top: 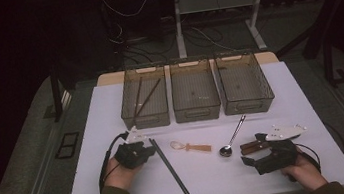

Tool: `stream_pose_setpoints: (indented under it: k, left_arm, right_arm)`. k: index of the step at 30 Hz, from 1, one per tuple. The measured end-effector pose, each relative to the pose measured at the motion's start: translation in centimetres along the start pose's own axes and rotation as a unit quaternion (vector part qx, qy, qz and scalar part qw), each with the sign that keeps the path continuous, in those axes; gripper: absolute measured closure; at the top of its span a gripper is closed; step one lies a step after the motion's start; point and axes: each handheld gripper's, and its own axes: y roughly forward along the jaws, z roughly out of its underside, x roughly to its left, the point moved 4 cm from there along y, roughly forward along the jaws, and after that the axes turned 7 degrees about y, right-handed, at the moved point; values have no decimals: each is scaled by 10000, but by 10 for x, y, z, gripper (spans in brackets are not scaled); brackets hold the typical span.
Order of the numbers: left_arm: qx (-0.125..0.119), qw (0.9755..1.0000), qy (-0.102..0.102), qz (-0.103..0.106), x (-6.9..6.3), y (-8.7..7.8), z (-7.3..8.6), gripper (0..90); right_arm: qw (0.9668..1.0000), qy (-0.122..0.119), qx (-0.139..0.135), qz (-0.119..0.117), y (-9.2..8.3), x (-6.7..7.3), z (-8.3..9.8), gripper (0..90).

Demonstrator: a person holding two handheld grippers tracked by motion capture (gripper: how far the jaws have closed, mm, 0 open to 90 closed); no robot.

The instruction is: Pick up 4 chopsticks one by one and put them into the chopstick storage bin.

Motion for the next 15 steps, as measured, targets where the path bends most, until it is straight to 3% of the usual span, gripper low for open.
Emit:
stream_pose_setpoints:
  k: [3,6,15]
  left_arm:
    - [78,9997,-193,-142,16,7,2,887]
    - [120,9994,-283,-151,22,13,3,887]
    - [232,9995,-139,-132,18,24,0,887]
  right_arm:
    - [10000,3,18,-7,0,0,0,15]
    - [10000,8,11,-6,0,0,0,15]
    - [10000,-9,18,-11,1,0,0,15]
